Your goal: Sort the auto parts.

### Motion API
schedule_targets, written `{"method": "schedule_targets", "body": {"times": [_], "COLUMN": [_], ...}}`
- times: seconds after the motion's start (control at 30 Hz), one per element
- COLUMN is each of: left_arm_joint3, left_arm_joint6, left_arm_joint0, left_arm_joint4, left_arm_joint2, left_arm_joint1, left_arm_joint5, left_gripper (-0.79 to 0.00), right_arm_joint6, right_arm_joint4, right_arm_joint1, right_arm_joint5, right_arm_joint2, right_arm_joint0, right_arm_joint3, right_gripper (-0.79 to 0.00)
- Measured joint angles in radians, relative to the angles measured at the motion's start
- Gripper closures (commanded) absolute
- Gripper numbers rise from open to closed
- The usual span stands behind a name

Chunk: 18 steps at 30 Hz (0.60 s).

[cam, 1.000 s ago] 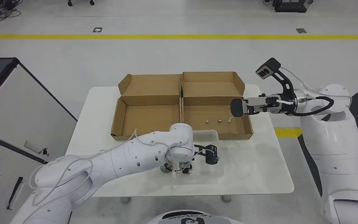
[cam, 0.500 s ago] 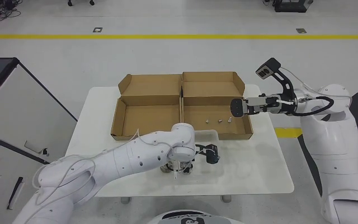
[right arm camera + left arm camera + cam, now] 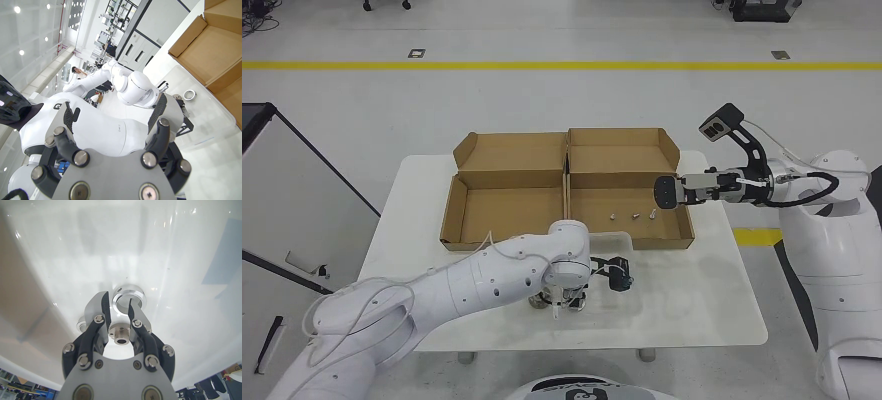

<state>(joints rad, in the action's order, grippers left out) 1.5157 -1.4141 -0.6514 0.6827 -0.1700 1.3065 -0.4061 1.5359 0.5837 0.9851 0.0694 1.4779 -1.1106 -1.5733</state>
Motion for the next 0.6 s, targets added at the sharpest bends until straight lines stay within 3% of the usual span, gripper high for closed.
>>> {"method": "schedule_targets", "body": {"times": [0.6], "left_arm_joint3": [-0.019], "left_arm_joint6": [0.004], "left_arm_joint0": [-0.001], "left_arm_joint4": [0.005], "left_arm_joint2": [0.000], "left_arm_joint1": [0.009], "left_arm_joint5": [-0.004], "left_gripper": [-0.252], "right_arm_joint6": [0.000], "right_arm_joint4": [0.000], "right_arm_joint1": [0.000], "right_arm_joint5": [0.000], "right_arm_joint2": [0.000], "right_arm_joint0": [0.000], "right_arm_joint3": [0.000], "right_gripper": [-0.785]}}
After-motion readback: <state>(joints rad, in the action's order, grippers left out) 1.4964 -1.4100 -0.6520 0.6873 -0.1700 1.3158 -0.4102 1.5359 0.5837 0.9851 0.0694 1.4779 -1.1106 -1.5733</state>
